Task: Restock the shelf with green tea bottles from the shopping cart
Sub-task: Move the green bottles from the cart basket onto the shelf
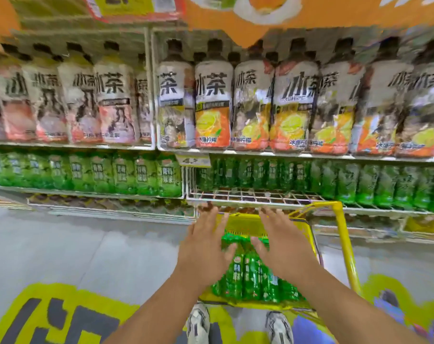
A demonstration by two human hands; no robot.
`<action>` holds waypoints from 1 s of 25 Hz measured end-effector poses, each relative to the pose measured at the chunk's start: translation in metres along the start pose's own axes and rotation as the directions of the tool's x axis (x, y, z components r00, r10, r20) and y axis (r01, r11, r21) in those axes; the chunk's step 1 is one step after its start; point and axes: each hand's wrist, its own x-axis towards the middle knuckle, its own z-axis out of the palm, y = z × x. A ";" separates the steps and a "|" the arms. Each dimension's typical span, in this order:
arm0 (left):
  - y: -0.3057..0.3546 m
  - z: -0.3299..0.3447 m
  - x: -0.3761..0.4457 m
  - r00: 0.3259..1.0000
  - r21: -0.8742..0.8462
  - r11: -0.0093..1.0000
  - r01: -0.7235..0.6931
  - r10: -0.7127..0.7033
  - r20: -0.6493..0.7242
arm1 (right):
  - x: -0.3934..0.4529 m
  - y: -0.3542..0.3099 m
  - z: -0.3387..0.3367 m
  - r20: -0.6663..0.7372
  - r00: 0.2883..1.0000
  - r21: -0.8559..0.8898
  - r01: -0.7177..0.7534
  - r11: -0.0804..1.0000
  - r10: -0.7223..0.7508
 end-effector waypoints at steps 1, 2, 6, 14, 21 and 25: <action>-0.007 0.021 0.005 1.000 -0.033 0.999 0.012 -0.012 0.019 | 0.007 -0.001 0.022 0.020 0.999 0.023 -0.041 0.999 0.041; -0.012 0.041 0.008 0.999 -0.074 0.997 0.025 -0.022 0.043 | 0.011 -0.001 0.041 0.040 0.996 0.051 -0.082 0.995 0.080; -0.022 0.115 0.012 0.989 -0.197 0.979 0.060 -0.032 0.142 | 0.024 0.003 0.117 0.164 0.968 0.132 -0.211 0.969 0.189; 0.000 0.217 0.024 0.943 -0.378 0.875 0.303 -0.218 0.250 | 0.044 0.018 0.207 0.262 0.883 0.452 -0.469 0.759 0.389; 0.012 0.260 0.046 0.897 -0.397 0.810 0.432 -0.342 0.280 | 0.086 0.033 0.246 0.466 0.789 0.275 -0.560 0.781 0.402; 0.011 0.267 0.056 0.849 -0.364 0.773 0.519 -0.420 0.320 | 0.095 0.045 0.248 0.590 0.750 0.321 -0.558 0.766 0.299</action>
